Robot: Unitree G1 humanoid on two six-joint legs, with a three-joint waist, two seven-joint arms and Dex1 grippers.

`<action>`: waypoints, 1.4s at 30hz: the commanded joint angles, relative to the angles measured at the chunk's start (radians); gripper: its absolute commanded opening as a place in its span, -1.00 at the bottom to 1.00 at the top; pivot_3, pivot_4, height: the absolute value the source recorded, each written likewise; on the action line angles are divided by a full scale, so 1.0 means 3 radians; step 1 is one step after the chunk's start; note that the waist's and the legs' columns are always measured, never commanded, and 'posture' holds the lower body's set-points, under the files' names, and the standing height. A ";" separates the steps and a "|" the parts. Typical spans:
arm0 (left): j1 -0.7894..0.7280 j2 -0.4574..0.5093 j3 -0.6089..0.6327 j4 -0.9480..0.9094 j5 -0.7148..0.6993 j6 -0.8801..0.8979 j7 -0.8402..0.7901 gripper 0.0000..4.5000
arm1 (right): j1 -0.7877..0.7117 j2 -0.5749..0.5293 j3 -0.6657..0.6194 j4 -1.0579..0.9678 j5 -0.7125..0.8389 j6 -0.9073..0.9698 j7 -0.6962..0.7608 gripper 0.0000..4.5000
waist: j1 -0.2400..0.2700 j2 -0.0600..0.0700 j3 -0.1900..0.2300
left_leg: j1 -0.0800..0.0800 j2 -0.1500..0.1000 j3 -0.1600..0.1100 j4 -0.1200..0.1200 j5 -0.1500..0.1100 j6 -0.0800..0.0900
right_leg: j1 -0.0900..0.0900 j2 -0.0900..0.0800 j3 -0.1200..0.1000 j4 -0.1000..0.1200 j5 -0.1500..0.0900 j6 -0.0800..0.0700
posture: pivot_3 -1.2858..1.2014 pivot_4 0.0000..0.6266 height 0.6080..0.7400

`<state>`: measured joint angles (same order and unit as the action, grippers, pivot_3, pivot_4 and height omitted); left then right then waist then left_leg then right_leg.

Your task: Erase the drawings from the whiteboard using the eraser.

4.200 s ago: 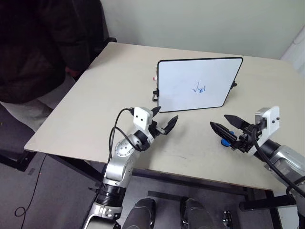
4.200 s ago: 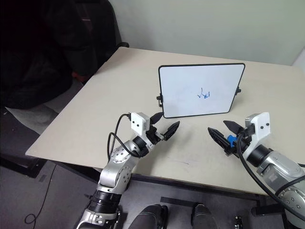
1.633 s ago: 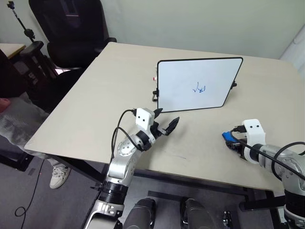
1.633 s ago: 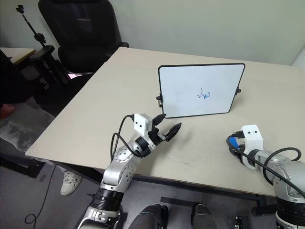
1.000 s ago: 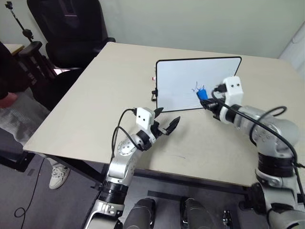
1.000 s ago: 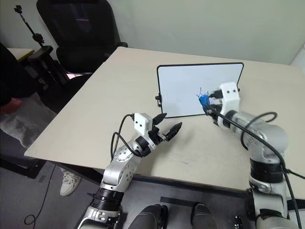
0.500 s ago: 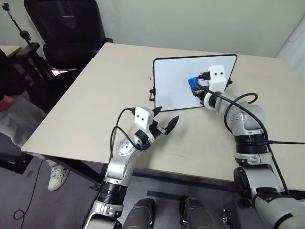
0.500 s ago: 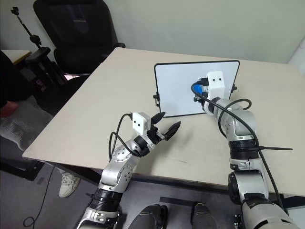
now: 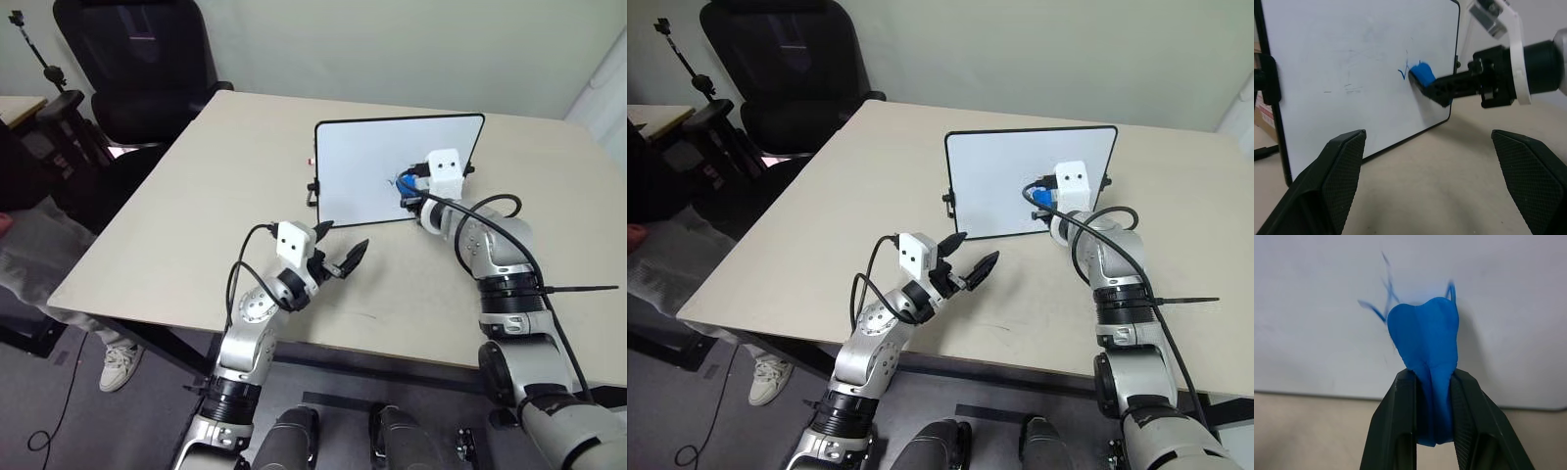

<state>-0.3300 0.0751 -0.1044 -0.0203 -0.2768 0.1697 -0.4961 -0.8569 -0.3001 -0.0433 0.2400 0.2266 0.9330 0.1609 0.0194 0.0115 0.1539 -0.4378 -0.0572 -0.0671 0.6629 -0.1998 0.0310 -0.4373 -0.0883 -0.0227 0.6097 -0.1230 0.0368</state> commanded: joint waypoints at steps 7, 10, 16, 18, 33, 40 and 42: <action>-0.0050 -0.0006 0.0011 -0.0093 -0.0016 -0.0031 0.0001 1.00 | -0.0138 -0.0023 -0.0067 -0.0006 -0.0075 -0.0051 0.0013 -0.65 | -0.0007 0.0000 0.0000 | -0.0001 0.0001 0.0000 -0.0002 0.0000 -0.0001 | -0.0002 0.0000 -0.0001 -0.0001 0.0010 -0.0017 | 0.03 -0.52 1.00; -0.0052 -0.0001 0.0023 -0.0091 -0.0018 -0.0031 0.0002 1.00 | -0.0243 -0.0038 -0.0157 0.0002 -0.0051 -0.0112 -0.0013 -0.65 | -0.0008 0.0001 0.0000 | -0.0004 0.0001 0.0000 -0.0002 0.0000 -0.0001 | -0.0004 0.0000 -0.0001 -0.0003 0.0010 -0.0017 | 0.03 -0.52 1.00; -0.0047 0.0003 0.0042 -0.0105 -0.0030 -0.0021 0.0004 1.00 | -0.0410 -0.0046 -0.0260 -0.0043 -0.0029 -0.0121 -0.0013 -0.65 | -0.0029 0.0005 0.0003 | -0.0016 0.0000 0.0001 -0.0001 0.0001 -0.0001 | -0.0020 0.0000 -0.0001 -0.0002 0.0010 -0.0016 | 0.03 -0.52 1.00; -0.0042 0.0004 0.0047 -0.0111 -0.0036 -0.0016 0.0003 1.00 | -0.0438 -0.0033 -0.0280 -0.0092 -0.0015 -0.0126 0.0006 -0.65 | -0.0034 0.0006 0.0003 | -0.0017 0.0001 0.0001 -0.0002 0.0001 -0.0002 | -0.0022 0.0000 -0.0001 -0.0001 0.0009 -0.0013 | 0.03 -0.52 1.00; -0.0021 0.0006 0.0056 -0.0145 -0.0053 -0.0010 0.0003 1.00 | -0.0325 0.0048 -0.0068 0.0080 -0.0107 0.0040 0.0086 -0.65 | -0.0054 0.0006 0.0003 | -0.0015 0.0002 0.0001 -0.0002 0.0003 -0.0004 | -0.0024 0.0000 -0.0001 0.0000 0.0012 -0.0015 | 0.03 -0.52 1.00; -0.0024 0.0018 0.0060 -0.0150 -0.0045 -0.0012 0.0007 1.00 | -0.0318 0.0087 0.0032 0.0062 -0.0083 0.0182 0.0157 -0.65 | -0.0063 0.0006 0.0004 | -0.0015 0.0002 0.0001 -0.0002 0.0003 -0.0004 | -0.0024 0.0001 -0.0001 0.0000 0.0012 -0.0014 | 0.03 -0.52 1.00; -0.0024 0.0018 0.0062 -0.0150 -0.0046 -0.0013 0.0011 1.00 | -0.0320 0.0088 0.0079 0.0015 -0.0065 0.0236 0.0211 -0.65 | -0.0064 0.0006 0.0004 | -0.0015 0.0002 0.0001 -0.0002 0.0003 -0.0004 | -0.0024 0.0001 -0.0001 0.0000 0.0012 -0.0014 | 0.03 -0.52 1.00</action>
<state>-0.3311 0.0804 -0.0906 -0.0215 -0.2817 0.1718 -0.4951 -0.9453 -0.2832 -0.0371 0.2746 0.2008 0.9956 0.1988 0.0003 0.0134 0.1550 -0.4422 -0.0566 -0.0668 0.6621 -0.1989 0.0299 -0.4446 -0.0880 -0.0231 0.6096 -0.1195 0.0328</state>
